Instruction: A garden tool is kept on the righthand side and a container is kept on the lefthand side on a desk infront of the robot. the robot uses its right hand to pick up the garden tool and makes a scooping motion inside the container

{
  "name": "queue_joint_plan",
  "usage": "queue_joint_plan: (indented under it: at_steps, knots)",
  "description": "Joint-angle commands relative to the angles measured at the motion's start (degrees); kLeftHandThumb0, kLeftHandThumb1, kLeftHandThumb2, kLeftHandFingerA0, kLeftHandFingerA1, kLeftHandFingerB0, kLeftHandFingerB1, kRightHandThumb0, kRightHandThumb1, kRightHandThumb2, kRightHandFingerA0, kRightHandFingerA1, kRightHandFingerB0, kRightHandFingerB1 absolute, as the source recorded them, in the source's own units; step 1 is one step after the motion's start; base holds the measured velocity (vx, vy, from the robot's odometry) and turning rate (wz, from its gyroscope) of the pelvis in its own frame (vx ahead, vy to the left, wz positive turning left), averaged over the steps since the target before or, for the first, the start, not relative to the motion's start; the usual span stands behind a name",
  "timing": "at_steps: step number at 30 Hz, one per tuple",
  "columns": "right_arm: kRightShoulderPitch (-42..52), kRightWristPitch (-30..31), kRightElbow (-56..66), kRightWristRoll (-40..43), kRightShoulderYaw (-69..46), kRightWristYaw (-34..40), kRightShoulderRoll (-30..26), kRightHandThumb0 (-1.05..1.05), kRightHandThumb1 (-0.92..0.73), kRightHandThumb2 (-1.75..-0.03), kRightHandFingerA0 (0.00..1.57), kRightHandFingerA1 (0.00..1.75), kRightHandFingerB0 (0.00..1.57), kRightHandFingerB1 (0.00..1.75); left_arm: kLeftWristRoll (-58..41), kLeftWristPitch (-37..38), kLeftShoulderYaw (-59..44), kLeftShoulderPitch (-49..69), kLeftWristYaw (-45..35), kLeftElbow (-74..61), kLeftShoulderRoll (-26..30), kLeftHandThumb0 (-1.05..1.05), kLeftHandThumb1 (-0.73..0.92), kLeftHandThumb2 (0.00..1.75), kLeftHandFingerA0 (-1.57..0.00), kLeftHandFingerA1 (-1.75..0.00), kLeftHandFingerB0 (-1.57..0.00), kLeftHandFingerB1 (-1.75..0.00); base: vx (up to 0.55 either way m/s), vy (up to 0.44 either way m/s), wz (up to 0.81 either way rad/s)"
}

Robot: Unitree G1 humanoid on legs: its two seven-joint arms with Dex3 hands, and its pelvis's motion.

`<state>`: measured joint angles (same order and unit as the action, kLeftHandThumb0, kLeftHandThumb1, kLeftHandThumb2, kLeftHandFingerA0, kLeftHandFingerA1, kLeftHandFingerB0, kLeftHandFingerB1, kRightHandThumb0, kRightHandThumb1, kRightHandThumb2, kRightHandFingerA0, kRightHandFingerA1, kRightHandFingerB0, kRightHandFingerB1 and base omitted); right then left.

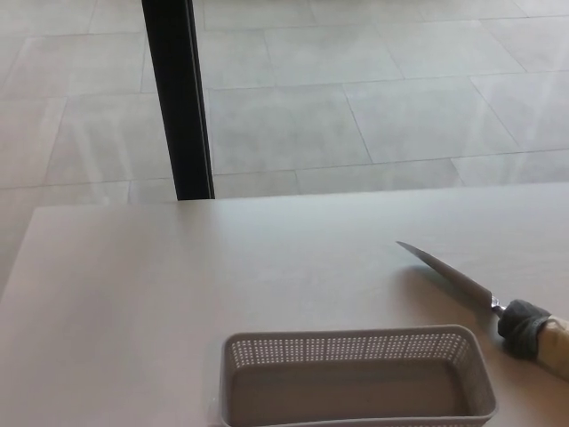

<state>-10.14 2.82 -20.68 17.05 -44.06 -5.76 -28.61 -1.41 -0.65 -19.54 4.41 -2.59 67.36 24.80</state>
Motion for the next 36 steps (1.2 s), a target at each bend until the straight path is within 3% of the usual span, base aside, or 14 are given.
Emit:
queue_joint_plan:
  at_steps: [1,5,7,8,9,10,11,24,36]
  knots:
    - [-2.4,8.1,24.9,-6.3,17.6,-8.1,-9.2,-0.38,-0.45,-1.04,0.01,0.51,0.00,0.50,-2.3,-1.7,-1.6,0.8,0.3,0.4,2.4,-0.33,0.51,0.87,-0.51,-0.65,-0.32,-0.54,0.00,0.000,0.00]
    - [-1.4,5.8,22.9,-17.3,28.4,-10.0,-11.0,-0.37,-0.46,-1.04,0.03,0.50,0.00,0.48,-3.4,-2.1,-2.8,0.4,-0.1,1.4,2.3,-0.31,0.50,0.87,-0.46,-0.64,-0.28,-0.53,0.00,0.000,0.00]
    - [-1.2,6.2,23.2,-17.3,29.1,-9.6,-11.6,-0.37,-0.46,-1.04,0.03,0.50,0.00,0.48,-3.4,-2.1,-3.0,0.4,-0.1,1.4,2.3,-0.31,0.50,0.87,-0.46,-0.64,-0.28,-0.53,0.00,0.000,0.00]
    - [-1.3,4.5,20.7,-19.8,32.2,-9.8,-11.3,-0.78,-0.75,-0.63,0.21,0.35,0.16,0.27,-2.9,-2.5,-2.6,0.3,0.8,1.2,2.2,-0.32,0.50,0.87,-0.47,-0.63,-0.29,-0.52,0.00,0.000,0.00]
    - [-0.9,4.0,20.3,-20.8,33.7,-10.2,-11.7,-0.82,-0.60,-0.93,0.14,0.44,0.10,0.39,-3.4,-2.9,-3.1,0.7,0.8,0.2,1.9,-0.33,0.49,0.87,-0.46,-0.64,-0.30,-0.54,0.00,0.000,0.00]
    - [-0.4,2.9,19.8,-23.7,35.9,-9.9,-12.8,-0.82,-0.62,-0.96,0.16,0.45,0.09,0.39,-2.6,-2.9,-2.4,0.9,0.2,0.1,2.2,-0.33,0.51,0.88,-0.46,-0.63,-0.29,-0.53,0.00,0.000,0.00]
    - [-0.4,3.3,19.6,-24.5,37.2,-10.0,-13.1,-0.81,-0.78,-0.64,0.24,0.34,0.15,0.27,-2.6,-2.5,-2.4,0.9,0.1,0.3,2.2,-0.33,0.51,0.87,-0.46,-0.63,-0.30,-0.53,0.00,0.000,0.00]
    - [-3.9,4.3,8.3,-27.4,49.2,-10.4,-14.7,-0.78,-0.76,-0.64,0.21,0.37,0.24,0.28,-2.2,-2.0,-2.3,0.4,0.4,1.4,2.1,-0.32,0.51,0.87,-0.50,-0.65,-0.31,-0.53,0.00,0.000,0.00]
    - [-6.4,0.9,-3.3,-38.3,61.0,-5.8,-15.8,-0.71,-0.75,-0.63,0.30,0.47,0.38,0.32,-0.8,-1.6,0.1,0.7,-0.1,1.6,2.8,-0.35,0.52,0.87,-0.50,-0.63,-0.32,-0.53,0.00,0.000,0.00]
